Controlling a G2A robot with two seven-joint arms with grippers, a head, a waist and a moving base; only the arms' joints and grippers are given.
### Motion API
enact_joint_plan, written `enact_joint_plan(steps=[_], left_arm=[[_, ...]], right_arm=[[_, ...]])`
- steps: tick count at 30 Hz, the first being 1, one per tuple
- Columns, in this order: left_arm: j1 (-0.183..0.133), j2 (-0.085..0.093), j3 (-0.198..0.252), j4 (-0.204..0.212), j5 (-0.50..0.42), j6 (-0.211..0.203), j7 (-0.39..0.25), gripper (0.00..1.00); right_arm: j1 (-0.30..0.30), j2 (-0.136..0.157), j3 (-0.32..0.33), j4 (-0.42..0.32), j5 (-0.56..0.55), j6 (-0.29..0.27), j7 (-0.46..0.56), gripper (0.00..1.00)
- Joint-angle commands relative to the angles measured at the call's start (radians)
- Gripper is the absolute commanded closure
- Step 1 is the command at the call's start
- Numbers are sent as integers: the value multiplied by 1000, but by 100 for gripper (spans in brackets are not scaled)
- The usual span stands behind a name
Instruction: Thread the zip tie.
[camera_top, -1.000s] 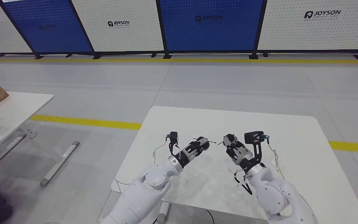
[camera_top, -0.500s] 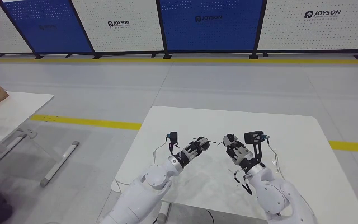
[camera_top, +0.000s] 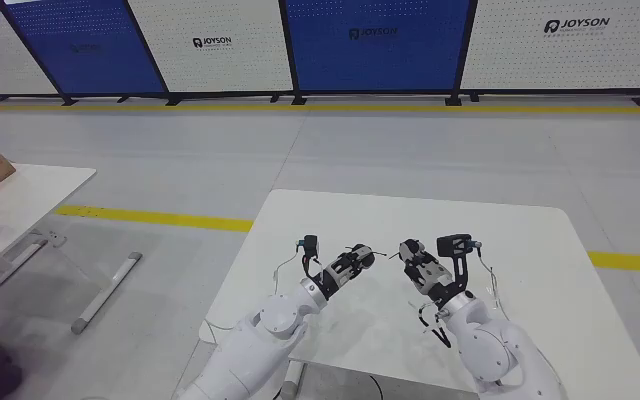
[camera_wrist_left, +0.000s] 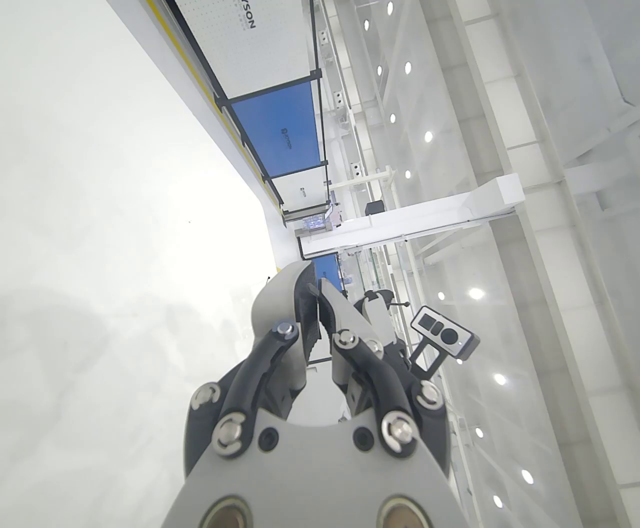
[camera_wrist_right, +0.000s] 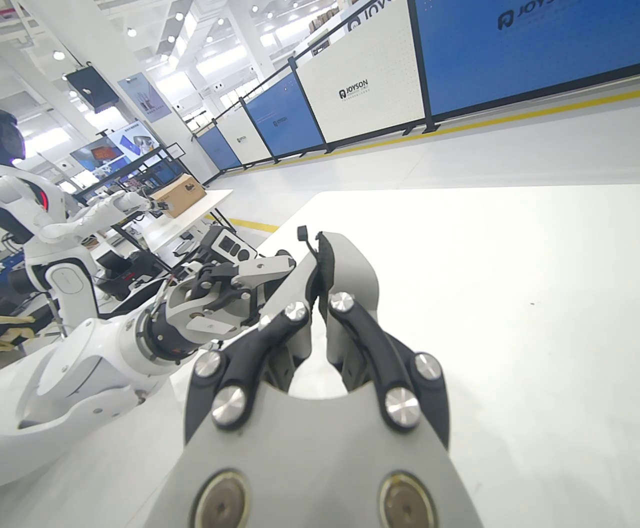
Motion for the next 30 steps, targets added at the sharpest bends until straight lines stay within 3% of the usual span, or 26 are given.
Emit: enact_joint_plan(steps=[1, 7, 13, 30], left_arm=[[0, 0, 0, 0, 0, 0, 0, 100], [0, 0, 0, 0, 0, 0, 0, 100], [0, 0, 0, 0, 0, 0, 0, 100], [0, 0, 0, 0, 0, 0, 0, 100]], right_arm=[[-1, 0, 3, -2, 3, 4, -10, 100], [-7, -3, 4, -11, -24, 10, -97, 100], [23, -13, -32, 40, -44, 45, -96, 100], [14, -15, -39, 40, -67, 61, -116, 100]])
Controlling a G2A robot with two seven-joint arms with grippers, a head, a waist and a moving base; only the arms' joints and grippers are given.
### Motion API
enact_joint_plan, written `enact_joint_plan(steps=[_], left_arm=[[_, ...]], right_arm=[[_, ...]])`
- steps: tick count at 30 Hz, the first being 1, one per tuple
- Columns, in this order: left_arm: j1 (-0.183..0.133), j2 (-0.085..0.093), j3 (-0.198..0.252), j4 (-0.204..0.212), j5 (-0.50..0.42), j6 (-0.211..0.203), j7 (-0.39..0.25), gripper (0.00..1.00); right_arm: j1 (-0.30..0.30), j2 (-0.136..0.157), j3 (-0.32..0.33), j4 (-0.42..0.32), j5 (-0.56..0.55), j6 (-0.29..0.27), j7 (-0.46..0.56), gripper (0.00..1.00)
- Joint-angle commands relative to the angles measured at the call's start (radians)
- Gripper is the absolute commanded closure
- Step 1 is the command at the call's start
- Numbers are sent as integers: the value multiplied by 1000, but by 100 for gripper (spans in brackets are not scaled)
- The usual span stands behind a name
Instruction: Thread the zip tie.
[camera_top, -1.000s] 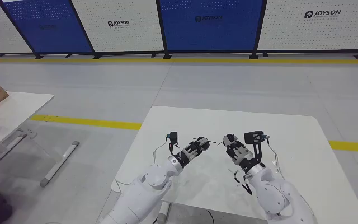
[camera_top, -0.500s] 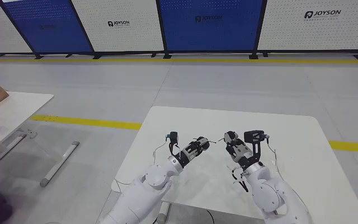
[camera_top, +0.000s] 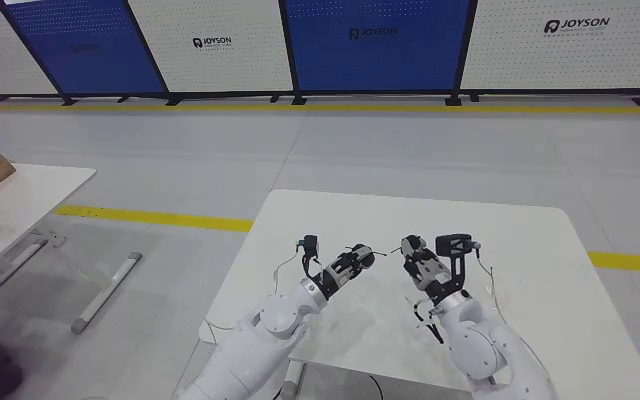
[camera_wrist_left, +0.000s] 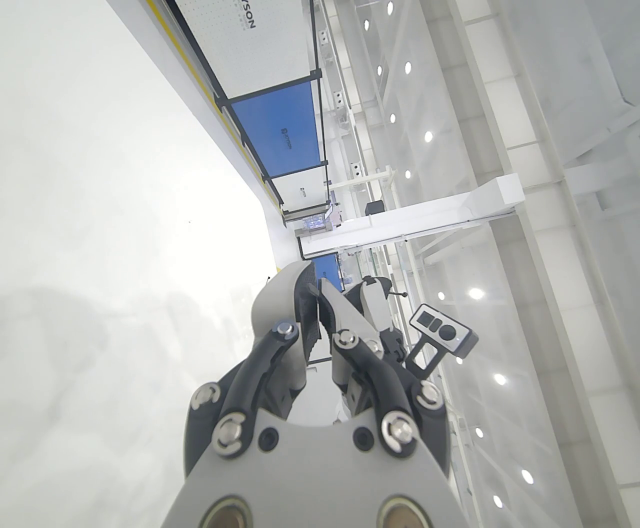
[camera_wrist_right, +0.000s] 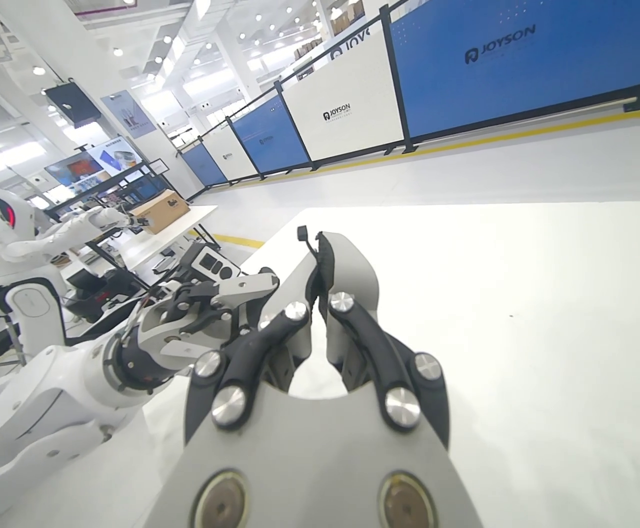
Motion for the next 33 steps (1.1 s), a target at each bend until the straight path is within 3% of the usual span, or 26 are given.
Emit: enact_joint_plan(steps=[1, 14, 33], left_arm=[[0, 0, 0, 0, 0, 0, 0, 100], [0, 0, 0, 0, 0, 0, 0, 100], [0, 0, 0, 0, 0, 0, 0, 100]], right_arm=[[0, -1, -2, 1, -1, 2, 0, 100], [9, 0, 19, 17, 67, -58, 64, 100], [36, -7, 11, 51, 73, -61, 67, 100]])
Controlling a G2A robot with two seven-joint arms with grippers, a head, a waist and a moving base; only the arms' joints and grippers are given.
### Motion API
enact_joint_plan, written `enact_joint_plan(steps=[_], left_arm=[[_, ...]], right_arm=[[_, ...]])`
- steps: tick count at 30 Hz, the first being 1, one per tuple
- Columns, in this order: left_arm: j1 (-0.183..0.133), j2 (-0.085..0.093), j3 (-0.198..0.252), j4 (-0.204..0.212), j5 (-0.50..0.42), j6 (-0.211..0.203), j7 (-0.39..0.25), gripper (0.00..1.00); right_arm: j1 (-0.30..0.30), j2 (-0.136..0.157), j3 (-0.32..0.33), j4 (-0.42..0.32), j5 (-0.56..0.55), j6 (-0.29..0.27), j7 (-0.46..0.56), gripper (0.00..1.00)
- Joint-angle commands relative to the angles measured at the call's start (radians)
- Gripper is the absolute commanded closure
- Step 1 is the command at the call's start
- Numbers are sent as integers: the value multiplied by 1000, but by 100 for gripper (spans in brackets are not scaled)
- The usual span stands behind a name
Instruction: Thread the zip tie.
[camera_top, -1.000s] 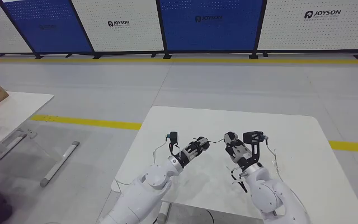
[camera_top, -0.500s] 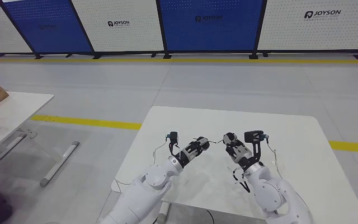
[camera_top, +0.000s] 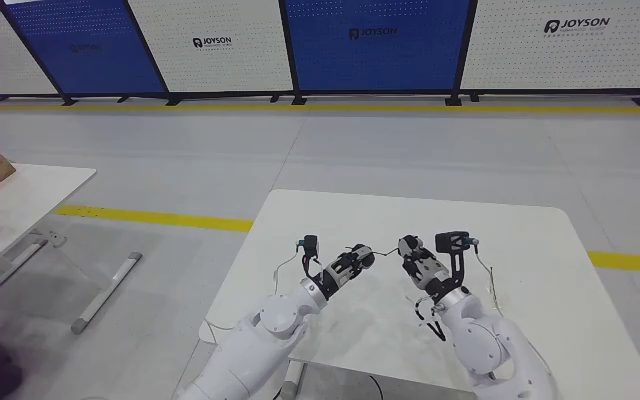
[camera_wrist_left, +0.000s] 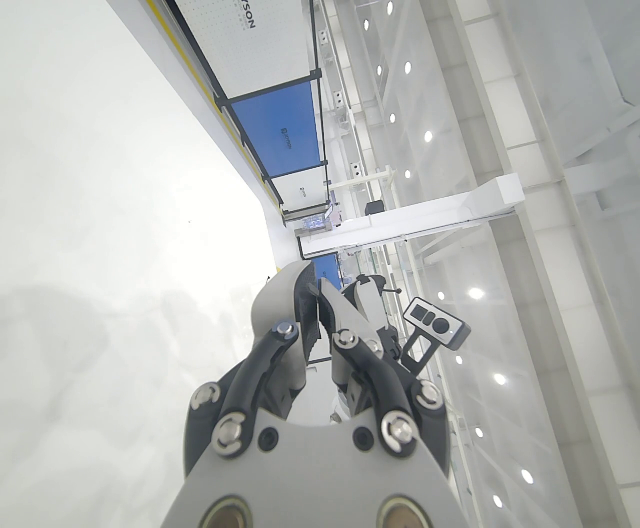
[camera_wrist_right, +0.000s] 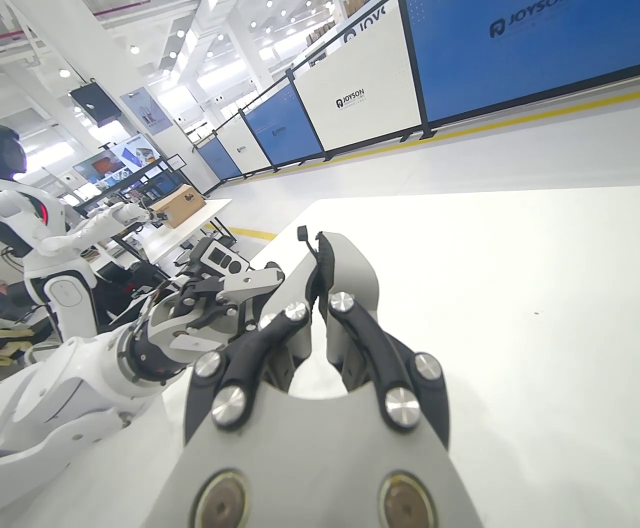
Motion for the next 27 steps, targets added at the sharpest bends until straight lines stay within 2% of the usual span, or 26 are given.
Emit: enact_joint_plan(steps=[1, 18, 27], left_arm=[[0, 0, 0, 0, 0, 0, 0, 100], [0, 0, 0, 0, 0, 0, 0, 100], [0, 0, 0, 0, 0, 0, 0, 100]], right_arm=[[8, -1, -5, 8, -5, 4, 7, 100], [2, -6, -8, 19, 12, 7, 3, 100], [1, -19, -22, 47, 91, 26, -43, 100]])
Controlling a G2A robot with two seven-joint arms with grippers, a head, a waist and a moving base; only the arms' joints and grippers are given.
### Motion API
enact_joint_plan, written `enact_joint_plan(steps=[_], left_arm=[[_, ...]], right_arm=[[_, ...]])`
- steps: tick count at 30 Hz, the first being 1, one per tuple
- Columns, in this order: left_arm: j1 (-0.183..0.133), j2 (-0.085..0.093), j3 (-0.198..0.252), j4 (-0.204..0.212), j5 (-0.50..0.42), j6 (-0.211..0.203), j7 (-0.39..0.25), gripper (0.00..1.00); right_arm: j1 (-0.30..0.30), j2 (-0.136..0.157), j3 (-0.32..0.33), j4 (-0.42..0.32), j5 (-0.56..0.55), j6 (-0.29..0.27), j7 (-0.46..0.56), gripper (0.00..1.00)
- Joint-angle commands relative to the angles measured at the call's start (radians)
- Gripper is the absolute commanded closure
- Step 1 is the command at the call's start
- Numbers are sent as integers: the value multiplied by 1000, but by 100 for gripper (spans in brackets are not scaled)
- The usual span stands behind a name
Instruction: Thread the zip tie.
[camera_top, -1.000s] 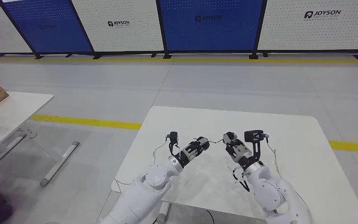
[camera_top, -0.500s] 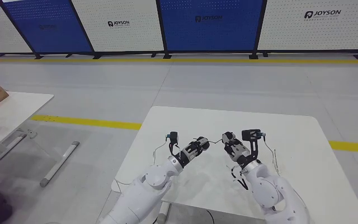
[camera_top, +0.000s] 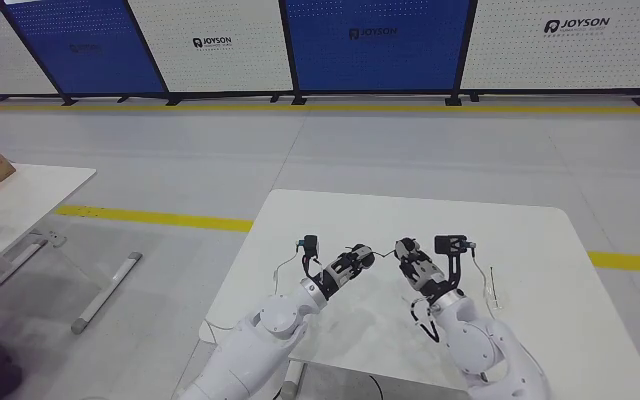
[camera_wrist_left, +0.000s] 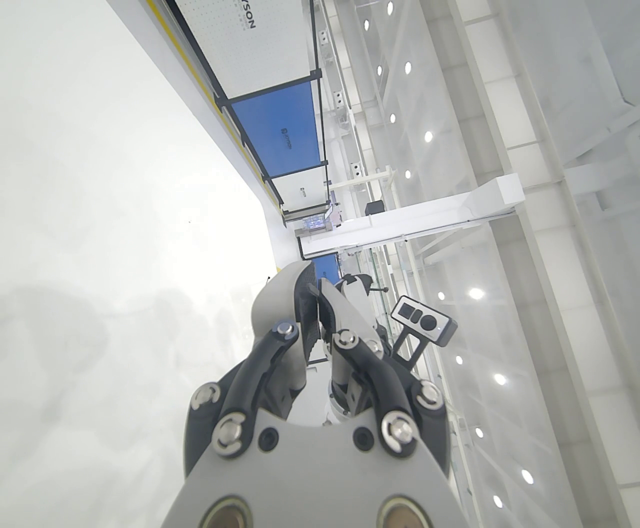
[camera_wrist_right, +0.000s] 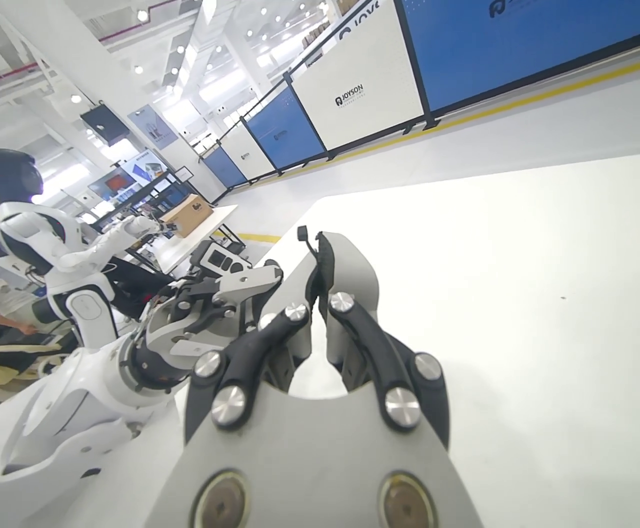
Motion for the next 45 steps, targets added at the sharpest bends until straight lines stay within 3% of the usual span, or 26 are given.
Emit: enact_joint_plan(steps=[1, 19, 26, 41, 45], left_arm=[[0, 0, 0, 0, 0, 0, 0, 100], [0, 0, 0, 0, 0, 0, 0, 100], [0, -5, 20, 9, 55, -16, 44, 100], [1, -5, 24, 13, 70, -25, 47, 100], [4, -9, 26, 14, 132, -49, 141, 100]], right_arm=[[5, -2, -4, 9, 12, 4, -1, 100], [15, -7, -18, 33, 18, 7, 6, 100], [-15, -8, 6, 12, 36, 19, -62, 100], [-34, -9, 16, -9, 21, 47, -90, 100], [-40, -9, 19, -11, 23, 45, -94, 100]])
